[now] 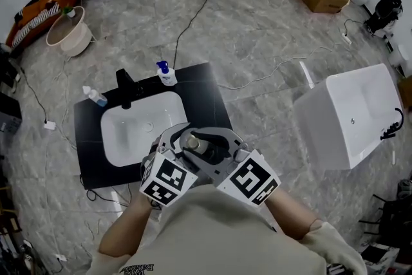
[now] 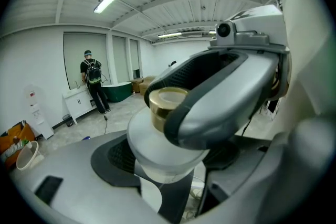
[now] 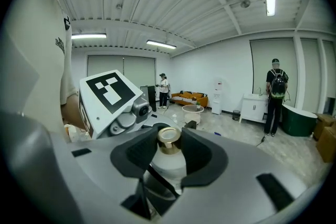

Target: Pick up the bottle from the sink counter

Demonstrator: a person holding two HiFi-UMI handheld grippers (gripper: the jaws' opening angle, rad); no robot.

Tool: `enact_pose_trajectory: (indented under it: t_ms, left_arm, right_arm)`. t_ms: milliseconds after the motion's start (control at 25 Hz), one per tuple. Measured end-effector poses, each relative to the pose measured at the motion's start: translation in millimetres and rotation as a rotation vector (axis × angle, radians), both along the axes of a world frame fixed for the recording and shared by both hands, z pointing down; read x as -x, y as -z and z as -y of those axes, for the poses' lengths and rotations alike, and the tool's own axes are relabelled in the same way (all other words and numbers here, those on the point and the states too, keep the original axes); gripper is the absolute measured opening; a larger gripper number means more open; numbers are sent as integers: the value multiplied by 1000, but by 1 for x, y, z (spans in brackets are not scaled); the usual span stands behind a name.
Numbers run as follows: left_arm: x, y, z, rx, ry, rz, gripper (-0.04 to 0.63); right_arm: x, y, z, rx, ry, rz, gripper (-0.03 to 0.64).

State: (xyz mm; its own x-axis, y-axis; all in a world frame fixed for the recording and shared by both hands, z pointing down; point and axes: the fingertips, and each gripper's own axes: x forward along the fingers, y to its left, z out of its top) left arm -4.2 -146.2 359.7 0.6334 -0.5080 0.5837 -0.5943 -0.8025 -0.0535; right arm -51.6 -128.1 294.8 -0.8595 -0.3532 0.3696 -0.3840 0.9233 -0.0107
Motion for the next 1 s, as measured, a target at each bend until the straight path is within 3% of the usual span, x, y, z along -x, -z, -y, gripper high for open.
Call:
enact_pose_trajectory:
  t_ms: [200, 600, 1000]
  left_arm:
    - [2, -15, 0, 49, 9, -6, 334]
    - [8, -18, 9, 53, 14, 19, 334]
    - [5, -18, 9, 83, 25, -17, 334]
  right_arm:
    - [2, -14, 3, 38, 1, 4, 120]
    - [6, -16, 12, 49, -9, 36, 120]
    - [4, -16, 14, 59, -20, 41, 118]
